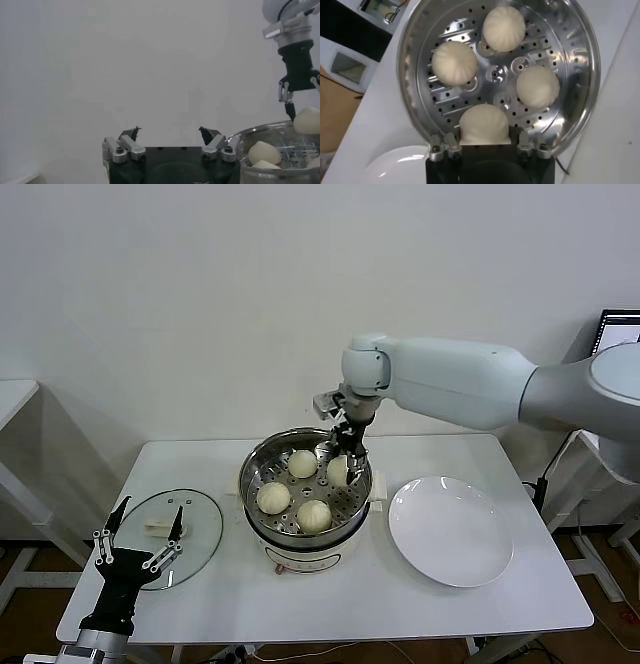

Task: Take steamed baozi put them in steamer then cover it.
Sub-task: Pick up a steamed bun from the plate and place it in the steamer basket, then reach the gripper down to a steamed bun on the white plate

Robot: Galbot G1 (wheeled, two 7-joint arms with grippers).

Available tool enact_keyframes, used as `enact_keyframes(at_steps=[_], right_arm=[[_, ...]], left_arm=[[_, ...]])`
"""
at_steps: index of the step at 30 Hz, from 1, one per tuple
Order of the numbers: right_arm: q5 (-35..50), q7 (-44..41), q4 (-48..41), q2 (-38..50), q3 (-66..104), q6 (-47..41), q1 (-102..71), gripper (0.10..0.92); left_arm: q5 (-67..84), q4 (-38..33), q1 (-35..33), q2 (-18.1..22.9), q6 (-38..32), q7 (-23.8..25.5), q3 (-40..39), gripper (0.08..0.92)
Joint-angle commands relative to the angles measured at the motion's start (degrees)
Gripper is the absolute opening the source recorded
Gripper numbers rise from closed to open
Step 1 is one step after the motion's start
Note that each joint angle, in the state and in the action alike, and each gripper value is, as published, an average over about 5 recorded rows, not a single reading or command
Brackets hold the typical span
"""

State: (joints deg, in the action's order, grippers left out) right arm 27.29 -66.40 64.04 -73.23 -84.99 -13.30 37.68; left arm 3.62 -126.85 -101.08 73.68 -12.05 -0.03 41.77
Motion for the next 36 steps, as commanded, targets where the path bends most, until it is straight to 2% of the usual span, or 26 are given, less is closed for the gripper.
enact_keyframes(at_steps=[1,11,21,25,29,32,36], right_arm=[[-0.93,1.68,-2.54,-2.23,-0.56,-0.21,-2.66,0.658],[-2.17,2.23,-3.58,-3.11,-0.67,-0.04,-3.45,0.673],[-2.56,2.31,-2.48,-2.31,0.16,-0.01,-3.14,0.79],[-2.49,2.56,0.93,1.14,3.61,0.15,-2.32,0.803],[-1.94,4.93,8.7,9.53,9.84,1.18,-1.6,0.818],[0.64,13.9,15.72,17.48,15.11,3.52,-2.34,0.822],[7.34,44.33,24.35,28.63,18.27,11.81,-6.46,0.823]], left_arm=[[0.02,0.02,-0.01,0.04,-0.08,-0.04,0.08,0.823],[0.02,0.17,-0.13,0.0,-0.2,-0.4,0.25,0.823],[-0.02,-0.23,0.03,0.0,0.04,-0.53,0.57,0.823],[-1.0,-0.15,0.06,0.13,-0.18,-0.6,0.87,0.823],[-3.83,0.33,0.45,0.14,-0.56,-0.88,1.08,0.823],[-8.79,1.31,1.46,-0.1,-0.79,-1.5,1.16,0.823],[-16.67,3.4,3.83,-0.54,-1.25,-3.1,0.92,0.823]])
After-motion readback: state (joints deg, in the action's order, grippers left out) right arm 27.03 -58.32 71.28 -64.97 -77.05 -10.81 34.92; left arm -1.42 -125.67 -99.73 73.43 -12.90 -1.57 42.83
